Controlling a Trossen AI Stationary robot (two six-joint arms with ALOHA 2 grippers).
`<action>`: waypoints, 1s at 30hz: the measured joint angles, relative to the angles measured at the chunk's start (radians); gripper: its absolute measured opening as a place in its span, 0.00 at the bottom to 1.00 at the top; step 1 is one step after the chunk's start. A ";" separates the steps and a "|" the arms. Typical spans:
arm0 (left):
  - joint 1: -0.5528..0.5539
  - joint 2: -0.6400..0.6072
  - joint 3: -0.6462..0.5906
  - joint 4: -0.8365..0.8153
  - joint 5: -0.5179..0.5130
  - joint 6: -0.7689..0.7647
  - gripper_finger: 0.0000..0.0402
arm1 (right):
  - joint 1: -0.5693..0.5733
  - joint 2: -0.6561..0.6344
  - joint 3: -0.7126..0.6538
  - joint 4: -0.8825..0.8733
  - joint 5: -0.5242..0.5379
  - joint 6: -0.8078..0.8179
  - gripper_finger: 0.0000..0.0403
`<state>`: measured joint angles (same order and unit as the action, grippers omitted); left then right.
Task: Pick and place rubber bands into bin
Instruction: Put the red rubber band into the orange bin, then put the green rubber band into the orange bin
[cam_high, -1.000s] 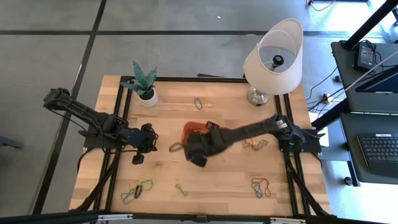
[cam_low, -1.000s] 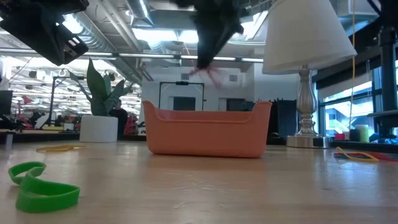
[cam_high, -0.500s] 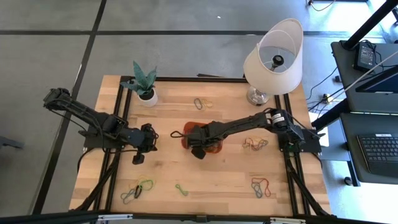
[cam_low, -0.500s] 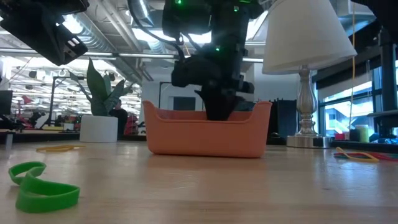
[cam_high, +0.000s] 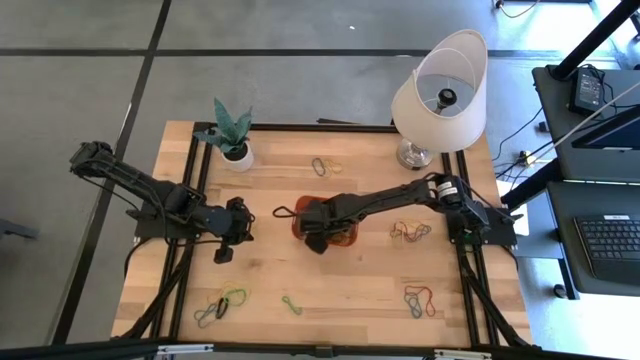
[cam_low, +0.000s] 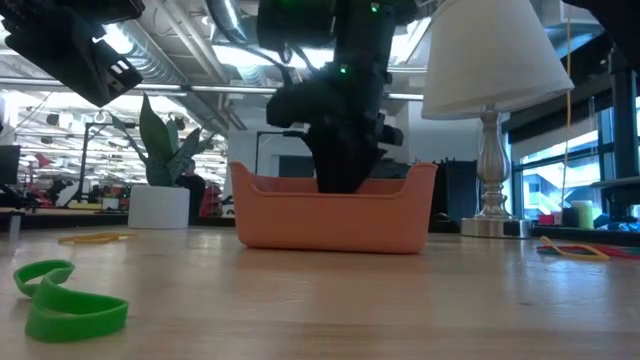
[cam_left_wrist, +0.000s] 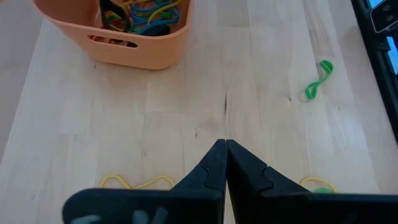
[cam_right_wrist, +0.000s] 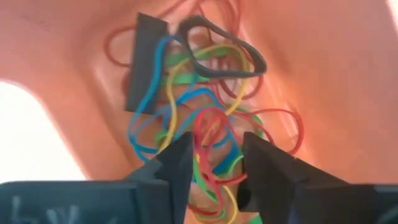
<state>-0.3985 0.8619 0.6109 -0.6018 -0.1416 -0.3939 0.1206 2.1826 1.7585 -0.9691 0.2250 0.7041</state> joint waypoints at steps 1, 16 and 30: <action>0.000 0.000 0.000 0.000 0.000 0.000 0.01 | 0.000 0.000 0.010 -0.003 0.000 0.000 0.37; 0.000 0.000 0.000 0.000 -0.002 0.043 0.01 | 0.043 -0.052 0.128 -0.234 0.085 0.075 0.44; -0.002 0.012 0.013 -0.001 -0.079 -0.012 0.01 | 0.292 -0.433 -0.330 0.013 0.262 0.211 0.35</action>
<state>-0.4001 0.8735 0.6241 -0.6026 -0.2203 -0.4061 0.4122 1.7493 1.4282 -0.9564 0.4873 0.9156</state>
